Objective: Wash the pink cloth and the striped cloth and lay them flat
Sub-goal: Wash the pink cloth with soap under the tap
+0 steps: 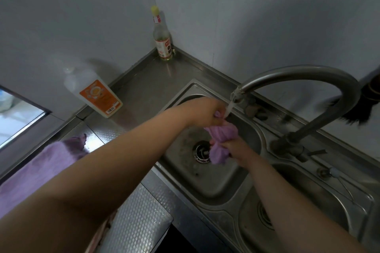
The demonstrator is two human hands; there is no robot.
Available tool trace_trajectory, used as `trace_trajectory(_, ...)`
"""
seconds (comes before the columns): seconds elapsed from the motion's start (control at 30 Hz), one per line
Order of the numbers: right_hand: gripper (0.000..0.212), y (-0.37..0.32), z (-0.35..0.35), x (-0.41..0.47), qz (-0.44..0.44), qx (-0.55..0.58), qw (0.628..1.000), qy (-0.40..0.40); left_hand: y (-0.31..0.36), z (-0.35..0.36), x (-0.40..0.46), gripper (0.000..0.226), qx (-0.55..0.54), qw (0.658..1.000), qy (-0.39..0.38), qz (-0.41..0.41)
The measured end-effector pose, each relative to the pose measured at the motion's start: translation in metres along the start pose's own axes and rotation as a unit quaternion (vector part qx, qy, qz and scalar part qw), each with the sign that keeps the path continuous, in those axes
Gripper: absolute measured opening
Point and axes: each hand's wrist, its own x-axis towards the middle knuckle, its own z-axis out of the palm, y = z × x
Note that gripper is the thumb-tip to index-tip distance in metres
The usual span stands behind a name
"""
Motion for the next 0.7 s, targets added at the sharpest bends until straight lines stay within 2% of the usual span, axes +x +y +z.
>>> trace_trajectory(0.07, 0.033, -0.010, -0.022, 0.005, -0.011, 0.076, 0.997, -0.007, -0.019, 0.016, 0.001, 0.033, 0.048, 0.998, 0.013, -0.031)
trace_trajectory(0.13, 0.041, -0.027, -0.043, -0.003, -0.004, 0.237, 0.971, -0.014, -0.032, 0.031, 0.000, 0.041, 0.033, 0.995, -0.006, -0.098)
trace_trajectory(0.17, 0.042, -0.032, -0.052, -0.004, 0.001, 0.299, 0.954, -0.028, -0.034, 0.039, 0.001, 0.042, -0.014, 0.992, -0.016, -0.123)
trace_trajectory(0.23, 0.043, -0.049, -0.053, -0.019, -0.037, 0.393, 0.916, -0.077, -0.030, 0.051, 0.008, 0.041, -0.177, 0.971, 0.000, -0.163)
trace_trajectory(0.27, 0.043, -0.054, -0.046, -0.021, -0.083, 0.417, 0.902, -0.082, -0.023, 0.055, 0.011, 0.037, -0.309, 0.930, 0.033, -0.198)
trace_trajectory(0.3, 0.046, -0.061, -0.038, -0.026, -0.123, 0.418, 0.896, -0.087, -0.017, 0.057, 0.014, 0.029, -0.456, 0.853, 0.068, -0.242)
trace_trajectory(0.37, 0.042, -0.068, -0.012, -0.037, -0.174, 0.336, 0.924, -0.051, 0.003, 0.056, 0.018, 0.024, -0.734, 0.607, 0.085, -0.293)
trace_trajectory(0.4, 0.036, -0.067, -0.002, -0.040, -0.199, 0.258, 0.945, -0.011, 0.012, 0.057, 0.020, 0.025, -0.809, 0.505, 0.102, -0.284)
trace_trajectory(0.43, 0.033, -0.066, 0.007, -0.042, -0.216, 0.163, 0.962, 0.042, 0.021, 0.059, 0.022, 0.025, -0.838, 0.457, 0.119, -0.274)
trace_trajectory(0.5, 0.034, -0.064, 0.016, -0.041, -0.241, 0.022, 0.963, 0.122, 0.038, 0.060, 0.024, 0.026, -0.862, 0.417, 0.159, -0.239)
trace_trajectory(0.53, 0.039, -0.065, 0.016, -0.038, -0.235, 0.012, 0.961, 0.148, 0.042, 0.062, 0.026, 0.026, -0.878, 0.387, 0.175, -0.220)
trace_trajectory(0.6, 0.051, -0.073, 0.010, -0.034, -0.199, 0.073, 0.956, 0.204, 0.049, 0.059, 0.025, 0.023, -0.892, 0.376, 0.166, -0.188)
trace_trajectory(0.7, 0.033, -0.091, -0.001, -0.033, -0.159, 0.058, 0.957, 0.234, 0.058, 0.052, 0.024, 0.024, -0.860, 0.438, 0.142, -0.221)
